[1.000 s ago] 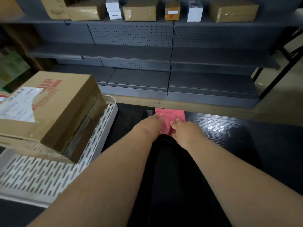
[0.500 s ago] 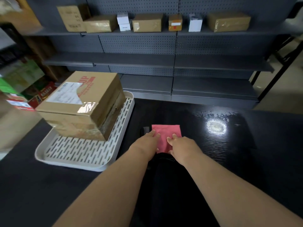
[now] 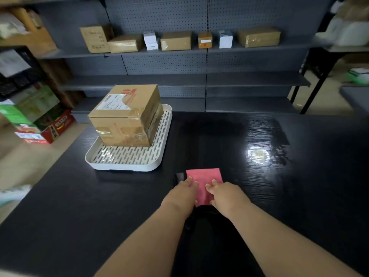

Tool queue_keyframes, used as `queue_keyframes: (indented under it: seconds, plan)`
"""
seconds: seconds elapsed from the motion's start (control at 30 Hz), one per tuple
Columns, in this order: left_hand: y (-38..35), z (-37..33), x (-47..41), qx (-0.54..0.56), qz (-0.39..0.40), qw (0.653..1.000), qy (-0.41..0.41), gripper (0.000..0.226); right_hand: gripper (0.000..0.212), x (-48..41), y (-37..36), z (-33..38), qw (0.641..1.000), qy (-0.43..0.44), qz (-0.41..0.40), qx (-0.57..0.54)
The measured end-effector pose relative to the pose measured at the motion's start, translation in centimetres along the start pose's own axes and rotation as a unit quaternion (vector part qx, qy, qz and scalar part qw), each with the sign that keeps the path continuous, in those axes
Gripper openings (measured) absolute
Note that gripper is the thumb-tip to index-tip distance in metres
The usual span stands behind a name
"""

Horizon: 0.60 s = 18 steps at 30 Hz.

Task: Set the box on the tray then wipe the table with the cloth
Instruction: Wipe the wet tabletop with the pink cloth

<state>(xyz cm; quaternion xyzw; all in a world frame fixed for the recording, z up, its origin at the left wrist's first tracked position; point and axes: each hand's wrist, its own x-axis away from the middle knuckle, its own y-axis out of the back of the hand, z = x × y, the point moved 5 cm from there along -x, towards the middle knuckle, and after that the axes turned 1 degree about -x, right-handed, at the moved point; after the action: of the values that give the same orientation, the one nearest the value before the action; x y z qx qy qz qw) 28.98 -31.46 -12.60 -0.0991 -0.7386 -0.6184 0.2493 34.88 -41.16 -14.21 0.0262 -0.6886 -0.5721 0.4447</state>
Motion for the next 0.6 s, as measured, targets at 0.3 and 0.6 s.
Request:
queue_keyframes:
  seconds: [0.3, 0.6]
  plan:
    - [-3.3, -10.3, 3.1, -0.013, 0.005, 0.996, -0.083, 0.062, 0.059, 11.2, -3.4, -6.0, 0.997, -0.050, -0.039, -0.046]
    - [-3.5, -19.6, 0.3, -0.039, 0.019, 0.988, -0.146, 0.056, 0.059, 14.4, -4.4, -14.3, 0.988, -0.129, -0.018, -0.084]
